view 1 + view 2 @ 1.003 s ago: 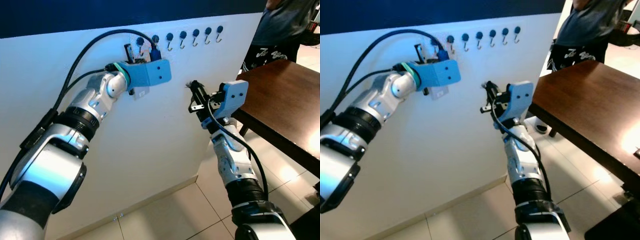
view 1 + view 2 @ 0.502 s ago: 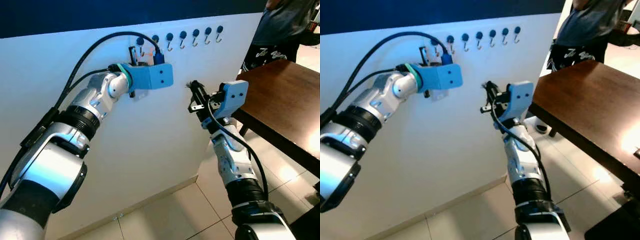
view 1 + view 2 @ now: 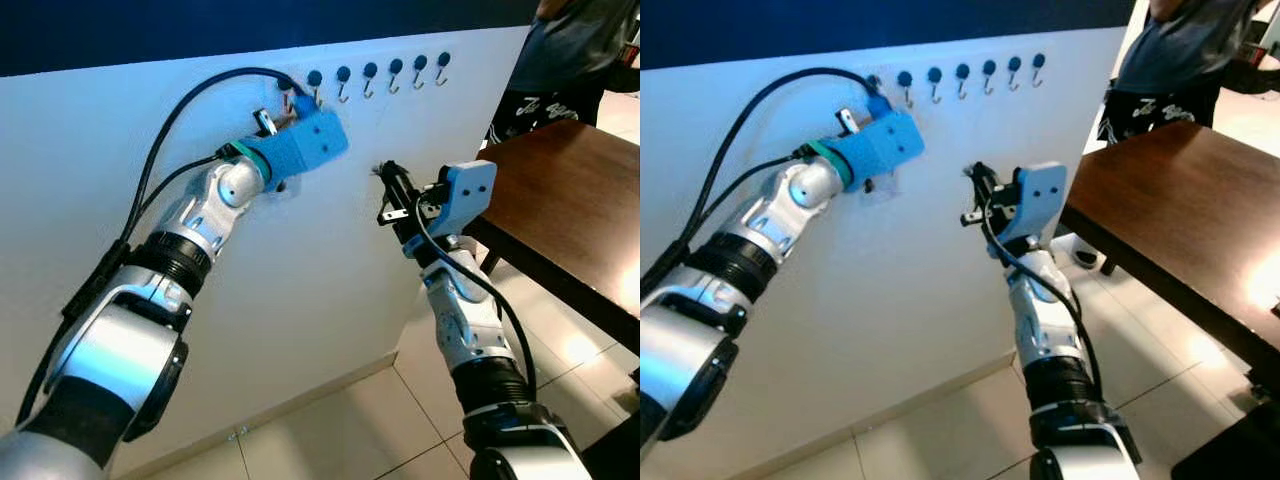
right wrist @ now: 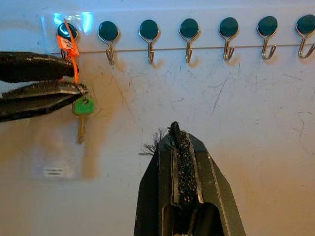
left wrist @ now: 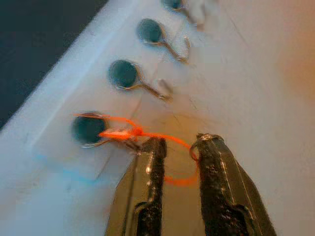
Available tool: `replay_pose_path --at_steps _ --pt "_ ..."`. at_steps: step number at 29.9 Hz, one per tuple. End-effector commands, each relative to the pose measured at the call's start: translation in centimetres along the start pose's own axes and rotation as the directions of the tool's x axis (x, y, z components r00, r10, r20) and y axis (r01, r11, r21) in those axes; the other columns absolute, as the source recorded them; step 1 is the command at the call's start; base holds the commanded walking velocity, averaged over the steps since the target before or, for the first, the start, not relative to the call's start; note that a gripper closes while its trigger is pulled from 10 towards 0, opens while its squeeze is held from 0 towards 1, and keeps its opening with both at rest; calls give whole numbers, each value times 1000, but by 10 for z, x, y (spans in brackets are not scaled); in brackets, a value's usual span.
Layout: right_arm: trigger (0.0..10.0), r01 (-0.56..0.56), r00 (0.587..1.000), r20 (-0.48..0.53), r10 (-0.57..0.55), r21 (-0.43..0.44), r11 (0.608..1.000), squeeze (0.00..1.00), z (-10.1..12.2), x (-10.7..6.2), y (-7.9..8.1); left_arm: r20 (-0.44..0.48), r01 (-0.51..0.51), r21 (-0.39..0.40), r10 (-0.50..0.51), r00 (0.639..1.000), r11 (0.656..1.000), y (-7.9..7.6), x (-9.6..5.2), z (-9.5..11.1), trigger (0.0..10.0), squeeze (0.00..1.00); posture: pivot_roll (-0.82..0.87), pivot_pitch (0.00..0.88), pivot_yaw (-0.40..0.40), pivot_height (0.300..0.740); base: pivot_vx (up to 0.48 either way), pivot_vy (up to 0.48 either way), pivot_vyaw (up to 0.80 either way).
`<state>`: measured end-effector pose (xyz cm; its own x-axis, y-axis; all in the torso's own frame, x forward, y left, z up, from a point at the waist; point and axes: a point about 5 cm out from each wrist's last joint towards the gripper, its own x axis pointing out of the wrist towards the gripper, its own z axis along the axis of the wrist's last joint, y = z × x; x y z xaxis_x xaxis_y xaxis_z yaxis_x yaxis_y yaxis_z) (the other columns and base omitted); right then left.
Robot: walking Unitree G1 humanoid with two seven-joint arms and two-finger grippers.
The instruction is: Hang keys on a hook
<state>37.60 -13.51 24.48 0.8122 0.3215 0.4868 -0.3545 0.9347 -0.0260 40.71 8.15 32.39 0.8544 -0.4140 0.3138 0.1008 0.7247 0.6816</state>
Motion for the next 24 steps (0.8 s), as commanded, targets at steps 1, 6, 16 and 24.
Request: replay_pose_path --at_steps 1,6,16,24 --pt "10000 1 1000 2 -1 10 1000 0 0 0 0 3 0 -91 0 1000 996 -1 -2 0 10000 0 70 0 100 740 0 0 0" --pt "10000 3 1000 7 -3 9 1000 0 1 0 -1 60 42 -147 -34 998 988 -18 -16 -1 10000 0 71 3 95 740 0 0 0" --pt "10000 9 1000 7 -9 9 1000 0 3 -1 -3 31 117 -50 -115 993 992 -50 -31 -10 10000 0 60 8 93 740 0 0 0" --pt "10000 15 1000 23 -15 3 1000 0 8 0 -7 -29 -13 -111 10 1000 994 -36 -40 -23 10000 0 59 16 92 740 0 0 0"
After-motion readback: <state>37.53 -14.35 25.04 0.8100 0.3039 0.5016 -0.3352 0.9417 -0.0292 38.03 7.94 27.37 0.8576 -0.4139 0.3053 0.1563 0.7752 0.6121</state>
